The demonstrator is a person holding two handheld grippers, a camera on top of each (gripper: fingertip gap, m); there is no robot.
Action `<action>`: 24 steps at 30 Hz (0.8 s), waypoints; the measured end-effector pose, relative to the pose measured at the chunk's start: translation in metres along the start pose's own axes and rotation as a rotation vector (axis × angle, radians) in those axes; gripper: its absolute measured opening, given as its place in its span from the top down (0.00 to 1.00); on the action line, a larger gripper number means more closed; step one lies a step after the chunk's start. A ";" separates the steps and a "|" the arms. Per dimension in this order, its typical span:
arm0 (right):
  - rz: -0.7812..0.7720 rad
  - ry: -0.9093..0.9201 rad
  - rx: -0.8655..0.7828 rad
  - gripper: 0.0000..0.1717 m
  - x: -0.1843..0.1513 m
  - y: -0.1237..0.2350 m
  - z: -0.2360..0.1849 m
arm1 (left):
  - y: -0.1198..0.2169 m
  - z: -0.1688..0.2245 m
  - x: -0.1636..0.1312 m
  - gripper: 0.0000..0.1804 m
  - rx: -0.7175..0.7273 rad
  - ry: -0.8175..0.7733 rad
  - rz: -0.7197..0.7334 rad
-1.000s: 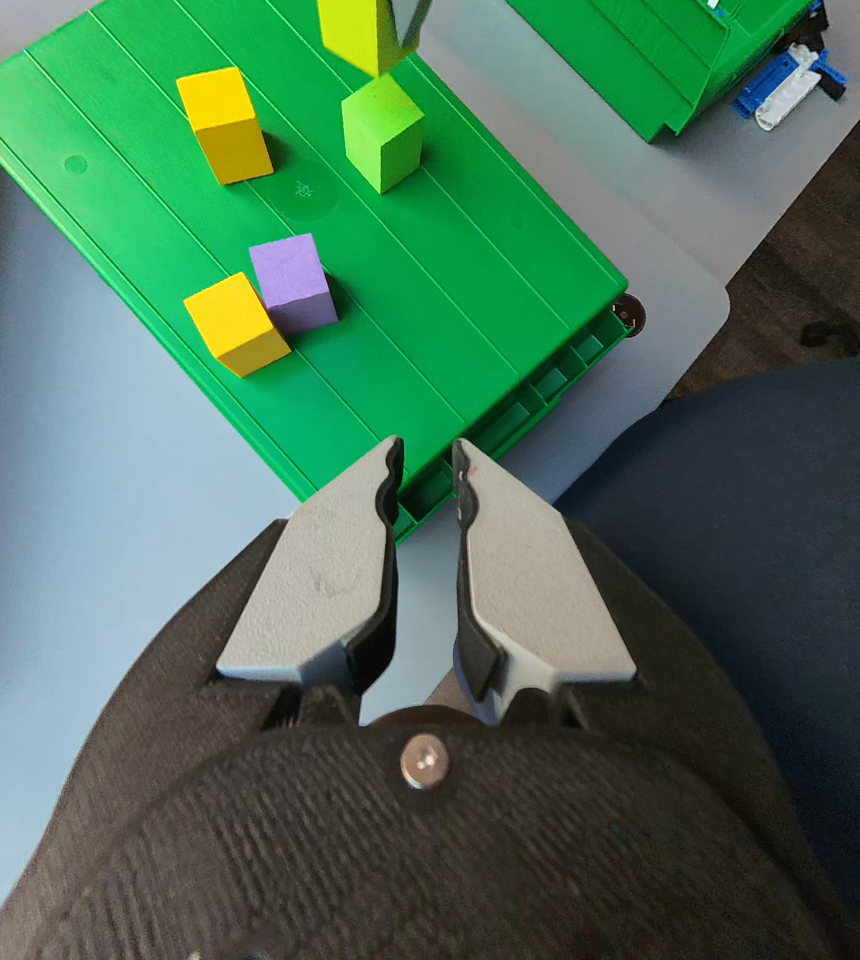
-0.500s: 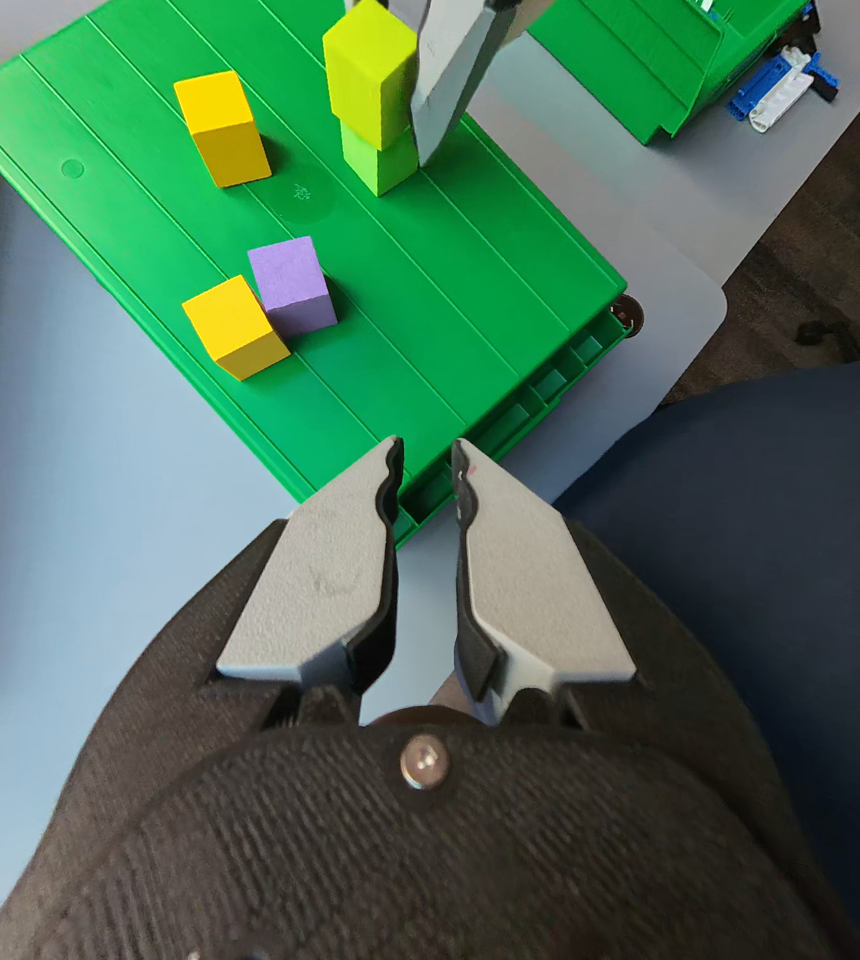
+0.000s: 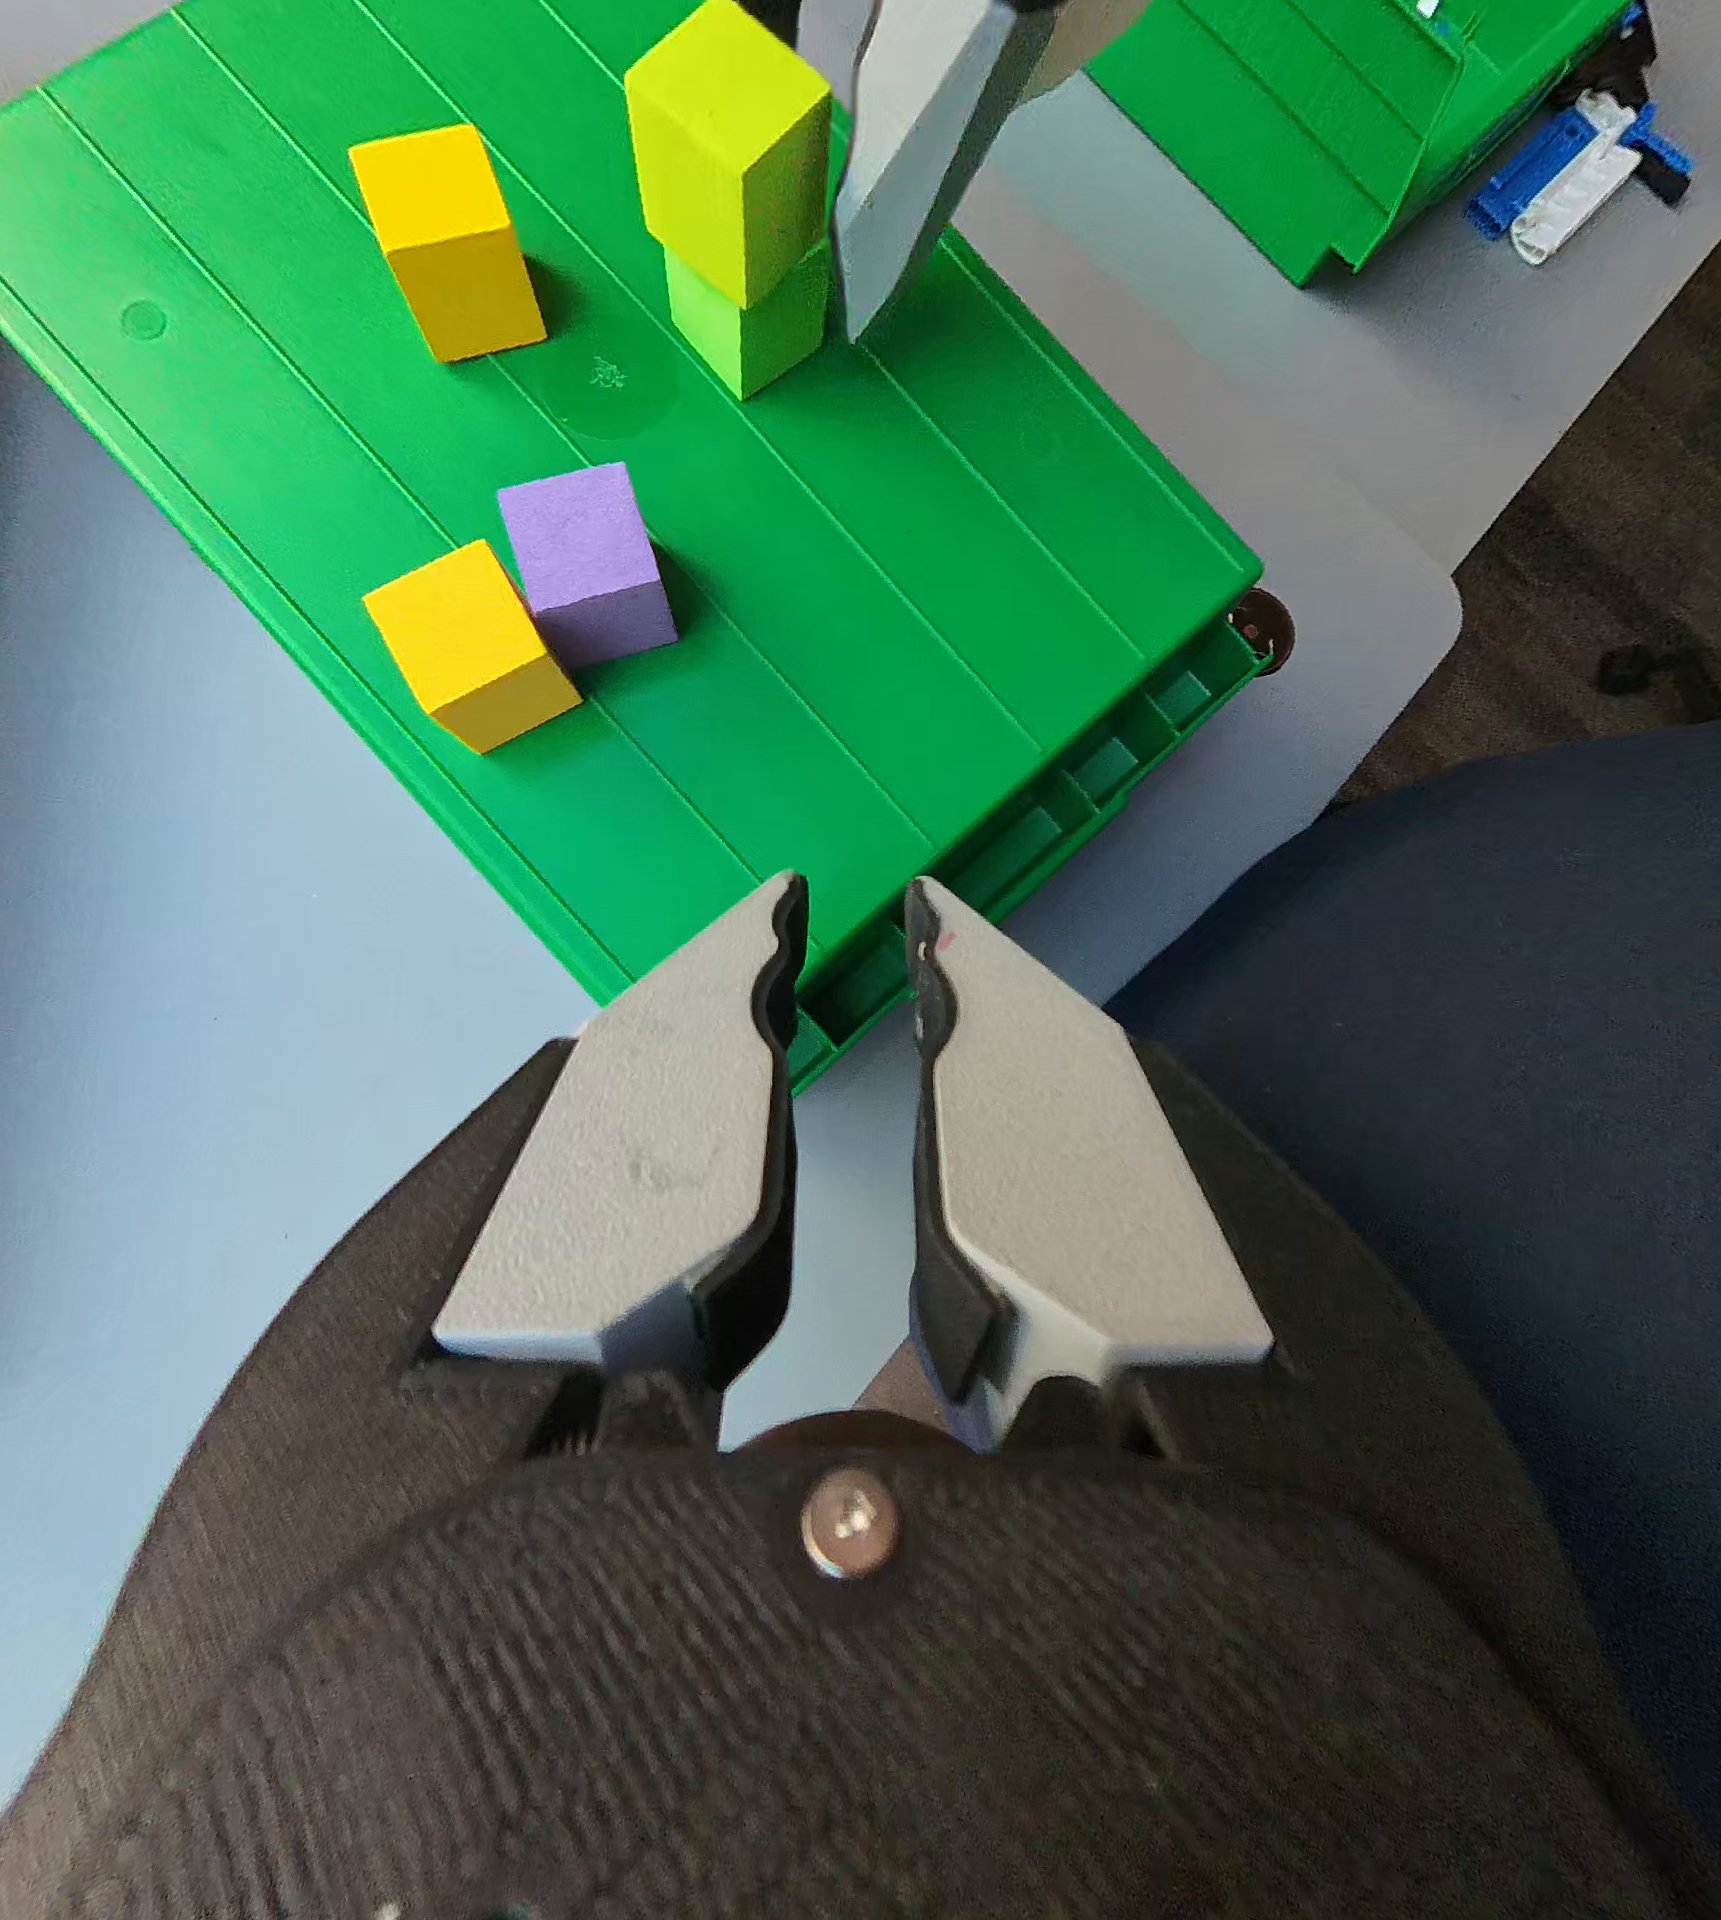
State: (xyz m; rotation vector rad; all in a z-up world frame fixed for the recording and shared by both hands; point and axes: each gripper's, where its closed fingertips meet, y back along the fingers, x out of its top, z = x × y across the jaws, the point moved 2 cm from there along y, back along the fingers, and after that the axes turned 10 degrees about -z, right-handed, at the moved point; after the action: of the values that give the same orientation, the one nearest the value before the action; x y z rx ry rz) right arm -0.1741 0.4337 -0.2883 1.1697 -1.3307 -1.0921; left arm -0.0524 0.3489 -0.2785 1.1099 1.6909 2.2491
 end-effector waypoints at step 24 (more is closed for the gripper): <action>0.384 -0.321 0.007 0.81 -0.044 0.062 0.011 | 0.004 -0.016 0.010 0.91 0.048 -0.030 -0.011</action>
State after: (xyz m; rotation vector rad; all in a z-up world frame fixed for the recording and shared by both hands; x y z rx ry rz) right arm -0.1895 0.4845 -0.2331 0.7174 -1.7225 -1.0161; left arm -0.0678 0.3394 -0.2720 1.1362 1.7437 2.1848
